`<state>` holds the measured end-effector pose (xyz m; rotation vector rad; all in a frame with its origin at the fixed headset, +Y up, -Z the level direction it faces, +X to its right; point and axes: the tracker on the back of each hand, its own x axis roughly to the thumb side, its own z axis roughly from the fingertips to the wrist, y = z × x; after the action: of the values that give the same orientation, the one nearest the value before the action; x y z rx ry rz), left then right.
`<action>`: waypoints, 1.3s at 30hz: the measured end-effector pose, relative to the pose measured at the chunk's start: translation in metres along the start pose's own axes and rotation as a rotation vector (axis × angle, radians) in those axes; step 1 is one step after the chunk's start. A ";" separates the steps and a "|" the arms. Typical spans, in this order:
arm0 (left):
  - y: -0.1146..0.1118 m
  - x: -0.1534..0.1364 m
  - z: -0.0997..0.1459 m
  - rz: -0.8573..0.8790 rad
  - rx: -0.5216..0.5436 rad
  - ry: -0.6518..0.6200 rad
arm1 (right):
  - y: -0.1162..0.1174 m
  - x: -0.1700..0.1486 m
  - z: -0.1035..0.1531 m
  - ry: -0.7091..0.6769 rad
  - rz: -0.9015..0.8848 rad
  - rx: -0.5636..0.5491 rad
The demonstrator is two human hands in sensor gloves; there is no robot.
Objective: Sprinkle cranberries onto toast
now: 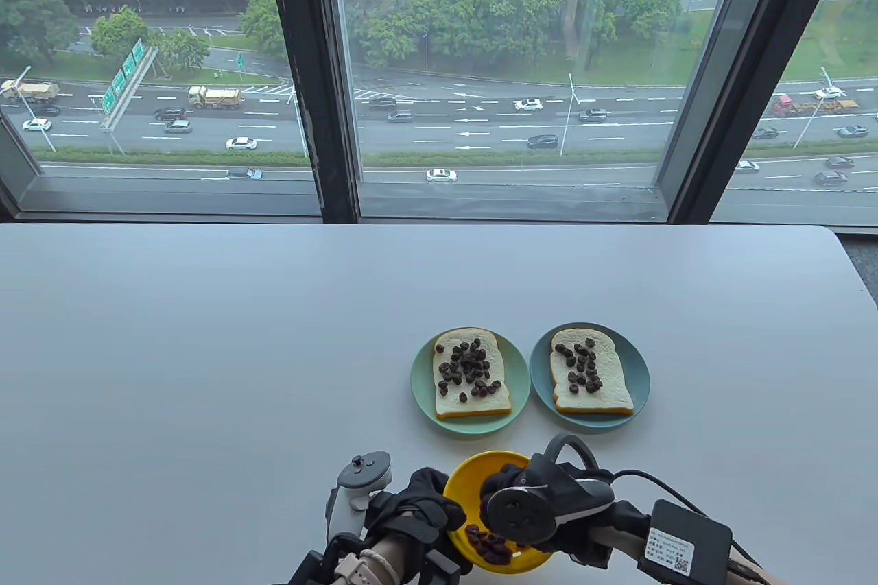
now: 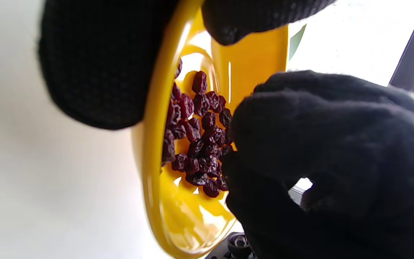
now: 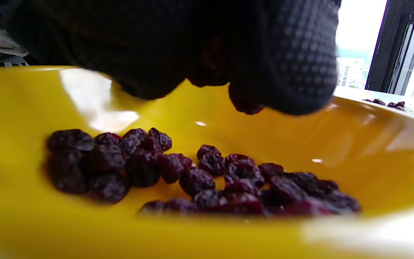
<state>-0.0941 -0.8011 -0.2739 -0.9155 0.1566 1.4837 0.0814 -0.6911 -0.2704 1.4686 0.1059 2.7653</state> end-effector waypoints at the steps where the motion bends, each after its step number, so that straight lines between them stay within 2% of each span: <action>1: 0.000 0.000 0.000 0.002 -0.002 -0.001 | -0.001 0.000 0.001 0.004 -0.005 -0.004; 9: -0.001 0.001 -0.002 0.013 -0.020 -0.012 | -0.012 -0.020 0.001 0.072 -0.144 -0.022; 13: -0.001 0.001 -0.002 0.016 -0.026 -0.010 | -0.021 -0.030 0.000 0.099 -0.158 -0.055; 16: -0.001 0.000 -0.002 0.013 -0.026 -0.002 | -0.031 -0.054 0.001 0.192 -0.156 -0.101; 21: -0.002 0.000 -0.002 0.015 -0.035 -0.005 | -0.038 -0.131 0.010 0.504 -0.174 -0.175; 25: -0.003 -0.001 -0.002 0.012 -0.042 0.000 | -0.021 -0.205 0.021 0.812 -0.192 -0.196; 30: -0.003 -0.003 -0.003 0.017 -0.045 0.016 | 0.010 -0.263 0.021 1.032 -0.257 -0.181; 35: -0.003 -0.002 -0.003 0.012 -0.047 0.015 | 0.035 -0.290 0.013 1.136 -0.295 -0.161; 39: -0.003 -0.003 -0.003 0.012 -0.055 0.015 | 0.045 -0.298 0.012 1.175 -0.344 -0.132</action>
<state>-0.0902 -0.8045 -0.2728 -0.9715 0.1336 1.4982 0.2593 -0.7474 -0.5073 -0.3138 0.1459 2.8063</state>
